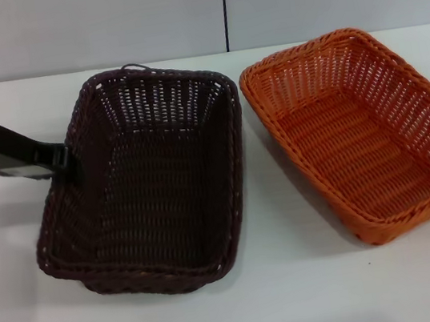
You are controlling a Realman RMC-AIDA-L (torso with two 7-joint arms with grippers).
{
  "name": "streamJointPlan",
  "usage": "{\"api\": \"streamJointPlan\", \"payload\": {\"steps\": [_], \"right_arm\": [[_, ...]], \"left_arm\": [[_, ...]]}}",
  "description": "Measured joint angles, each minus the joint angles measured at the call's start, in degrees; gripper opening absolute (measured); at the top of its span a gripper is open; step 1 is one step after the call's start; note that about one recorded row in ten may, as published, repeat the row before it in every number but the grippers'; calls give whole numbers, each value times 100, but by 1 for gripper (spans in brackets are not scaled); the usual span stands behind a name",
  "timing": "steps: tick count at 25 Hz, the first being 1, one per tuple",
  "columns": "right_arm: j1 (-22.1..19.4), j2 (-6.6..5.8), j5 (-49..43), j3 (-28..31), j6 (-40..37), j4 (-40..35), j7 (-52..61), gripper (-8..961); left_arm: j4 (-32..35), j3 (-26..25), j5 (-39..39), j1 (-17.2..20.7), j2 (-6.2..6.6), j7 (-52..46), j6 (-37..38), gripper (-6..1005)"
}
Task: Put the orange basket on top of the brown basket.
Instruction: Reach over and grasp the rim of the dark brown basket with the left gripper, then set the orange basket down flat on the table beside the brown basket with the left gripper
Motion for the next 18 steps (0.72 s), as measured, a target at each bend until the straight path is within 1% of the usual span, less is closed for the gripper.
{"api": "streamJointPlan", "payload": {"steps": [2,4,5,7,8,9,10,12,18], "right_arm": [[0,0,0,0,2,1,0,679],[1,0,0,0,3,3,0,679],[2,0,0,1,3,4,0,679],[3,0,0,15,4,4,0,679],[3,0,0,25,4,4,0,679],[3,0,0,31,4,4,0,679],[3,0,0,34,6,4,0,679],[3,0,0,39,13,4,0,679],[24,0,0,44,113,0,0,679]], "left_arm": [[0,0,0,0,0,0,0,209],[-503,-32,-10,151,-10,2,-43,208],[-642,-35,-12,197,-10,3,-49,207],[-642,-35,-12,197,-10,3,-49,206],[-834,-37,-16,260,-10,3,-61,205],[-834,-37,-16,260,-10,3,-61,204],[-1281,-44,-21,402,21,7,-100,203],[-1722,-76,-28,477,61,91,-241,201],[-2297,-481,-62,424,73,615,-638,196]]}}
